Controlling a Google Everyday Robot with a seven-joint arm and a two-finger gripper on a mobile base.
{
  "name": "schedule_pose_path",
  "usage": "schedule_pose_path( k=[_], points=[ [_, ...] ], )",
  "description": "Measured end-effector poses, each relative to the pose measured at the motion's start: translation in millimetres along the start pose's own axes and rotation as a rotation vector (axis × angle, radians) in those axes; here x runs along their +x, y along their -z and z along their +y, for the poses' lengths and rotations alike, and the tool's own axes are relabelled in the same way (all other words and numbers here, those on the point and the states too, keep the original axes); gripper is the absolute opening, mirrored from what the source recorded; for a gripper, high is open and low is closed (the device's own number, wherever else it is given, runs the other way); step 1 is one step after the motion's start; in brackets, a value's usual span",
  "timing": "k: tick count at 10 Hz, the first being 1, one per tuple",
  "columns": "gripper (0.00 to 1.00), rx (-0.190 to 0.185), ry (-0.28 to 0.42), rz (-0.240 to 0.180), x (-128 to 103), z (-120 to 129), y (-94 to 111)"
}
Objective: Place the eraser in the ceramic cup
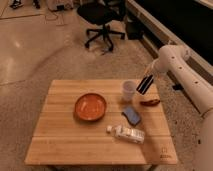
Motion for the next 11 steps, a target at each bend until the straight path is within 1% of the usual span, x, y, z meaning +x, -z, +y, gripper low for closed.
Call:
schedule_pose_path(
  k=[3,5,7,9,10,11],
  points=[
    [0.1,0.016,0.022,0.018,6,-17,6],
    [0.1,0.034,0.038,0.028,5,-29,6],
    [0.1,0.074,0.063,0.047,-1,-53,3],
    [0.1,0.108,0.093,0.076,-5,-70,5],
    [0.18,0.124,0.116,0.095,-7,-79,11],
    [0.26,0.133,0.129,0.106,-11,-84,16]
  ],
)
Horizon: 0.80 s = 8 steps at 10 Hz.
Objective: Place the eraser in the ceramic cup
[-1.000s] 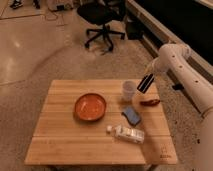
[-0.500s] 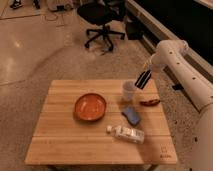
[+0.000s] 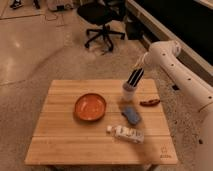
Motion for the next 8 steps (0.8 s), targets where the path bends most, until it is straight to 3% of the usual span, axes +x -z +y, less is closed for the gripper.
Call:
schedule_pose_path(
  k=[2,5,8],
  points=[
    [0.48,0.001,0.029,0.029,-6,-2,4],
    [0.76,-0.013,0.043,0.044,-20,5,-13],
    [0.8,-0.016,0.044,0.042,-31,5,-25]
  ],
)
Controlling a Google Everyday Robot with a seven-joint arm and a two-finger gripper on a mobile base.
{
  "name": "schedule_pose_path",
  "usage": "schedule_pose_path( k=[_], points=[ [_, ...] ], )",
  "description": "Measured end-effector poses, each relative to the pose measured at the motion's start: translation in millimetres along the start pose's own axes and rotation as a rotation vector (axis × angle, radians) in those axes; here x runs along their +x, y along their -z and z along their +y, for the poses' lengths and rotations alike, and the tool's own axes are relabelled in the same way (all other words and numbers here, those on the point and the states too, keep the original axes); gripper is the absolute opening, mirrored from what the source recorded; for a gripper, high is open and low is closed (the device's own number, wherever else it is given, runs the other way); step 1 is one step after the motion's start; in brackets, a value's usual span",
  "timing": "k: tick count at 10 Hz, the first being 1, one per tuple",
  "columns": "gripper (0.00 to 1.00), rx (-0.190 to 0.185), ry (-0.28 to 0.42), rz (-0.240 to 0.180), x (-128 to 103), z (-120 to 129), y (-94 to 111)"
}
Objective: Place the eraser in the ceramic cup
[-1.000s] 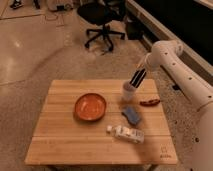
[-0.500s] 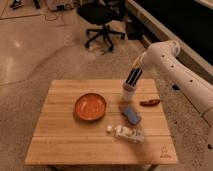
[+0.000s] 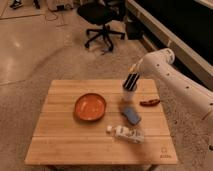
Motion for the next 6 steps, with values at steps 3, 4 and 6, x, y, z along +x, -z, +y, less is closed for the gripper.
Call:
schedule_pose_path(
  k=[3,4,6],
  points=[
    [0.8,0.002,-0.004,0.005,-3.0,1.1,-1.9],
    [0.8,0.002,-0.004,0.005,-3.0,1.7,-1.9],
    [0.8,0.002,-0.003,0.004,-3.3,1.2,-2.2]
  ],
)
